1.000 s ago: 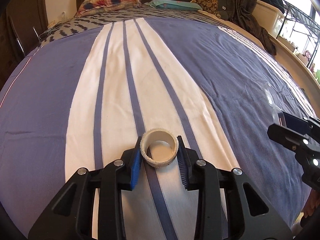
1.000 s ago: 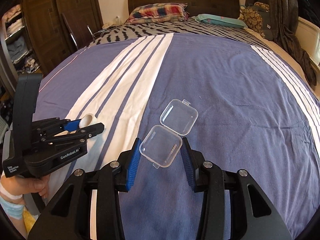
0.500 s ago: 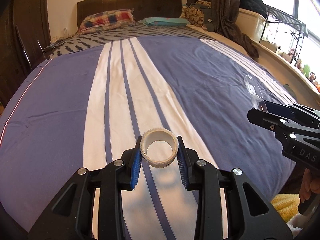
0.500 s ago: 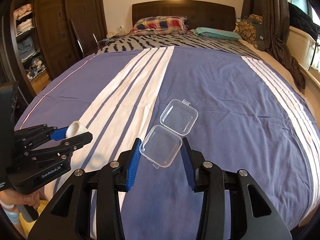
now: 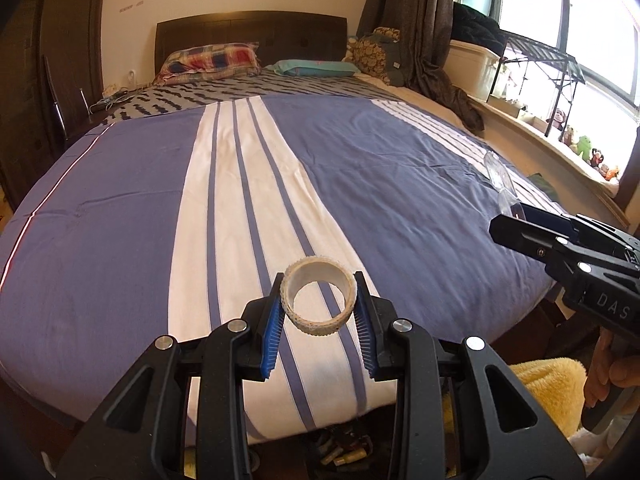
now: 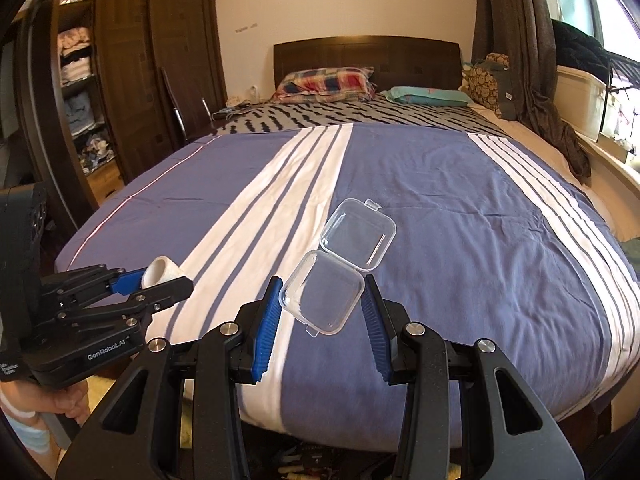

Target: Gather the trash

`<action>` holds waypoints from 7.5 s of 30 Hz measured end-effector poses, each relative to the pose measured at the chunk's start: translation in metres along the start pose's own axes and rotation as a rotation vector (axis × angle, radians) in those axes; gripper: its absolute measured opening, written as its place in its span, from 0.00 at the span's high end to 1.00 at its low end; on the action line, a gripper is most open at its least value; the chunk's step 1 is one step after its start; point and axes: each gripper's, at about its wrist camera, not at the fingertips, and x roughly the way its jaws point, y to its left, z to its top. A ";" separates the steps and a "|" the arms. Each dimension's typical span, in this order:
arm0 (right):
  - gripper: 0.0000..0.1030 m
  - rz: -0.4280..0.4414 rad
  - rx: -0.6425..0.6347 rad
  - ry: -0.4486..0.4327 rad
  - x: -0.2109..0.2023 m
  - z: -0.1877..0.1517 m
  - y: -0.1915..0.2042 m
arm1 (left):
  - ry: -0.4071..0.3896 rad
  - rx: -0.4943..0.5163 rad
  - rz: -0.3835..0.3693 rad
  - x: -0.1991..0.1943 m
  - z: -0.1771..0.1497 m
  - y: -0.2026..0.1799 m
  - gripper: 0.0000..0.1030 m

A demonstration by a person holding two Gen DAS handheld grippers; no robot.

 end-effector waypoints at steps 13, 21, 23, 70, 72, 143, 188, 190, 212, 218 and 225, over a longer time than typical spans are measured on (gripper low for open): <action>0.60 -0.012 0.024 0.052 -0.034 -0.072 0.006 | 0.051 -0.003 -0.013 -0.030 -0.074 -0.017 0.70; 0.60 -0.007 0.036 0.146 -0.026 -0.111 0.003 | 0.153 -0.022 -0.031 -0.015 -0.119 -0.018 0.70; 0.60 -0.001 0.036 0.177 -0.022 -0.121 0.005 | 0.173 -0.031 -0.029 -0.011 -0.127 -0.016 0.70; 0.44 0.074 0.221 0.653 0.125 -0.244 -0.004 | 0.647 -0.056 -0.105 0.126 -0.242 -0.002 0.44; 0.37 0.056 0.216 0.630 0.119 -0.239 -0.005 | 0.620 -0.053 -0.088 0.119 -0.236 -0.001 0.40; 0.03 -0.253 0.059 -0.444 -0.216 -0.020 0.011 | -0.404 -0.029 0.196 -0.223 -0.021 -0.010 0.08; 0.03 -0.239 0.063 -0.438 -0.213 -0.021 0.013 | -0.403 -0.030 0.214 -0.220 -0.024 -0.010 0.08; 0.03 -0.239 0.063 -0.439 -0.213 -0.021 0.013 | -0.403 -0.029 0.215 -0.219 -0.023 -0.010 0.08; 0.03 -0.230 0.062 -0.440 -0.212 -0.021 0.013 | -0.403 -0.031 0.221 -0.219 -0.024 -0.008 0.08; 0.03 -0.228 0.062 -0.437 -0.212 -0.022 0.014 | -0.402 -0.031 0.224 -0.219 -0.024 -0.008 0.08; 0.03 -0.227 0.060 -0.437 -0.212 -0.022 0.014 | -0.405 -0.034 0.230 -0.219 -0.024 -0.006 0.08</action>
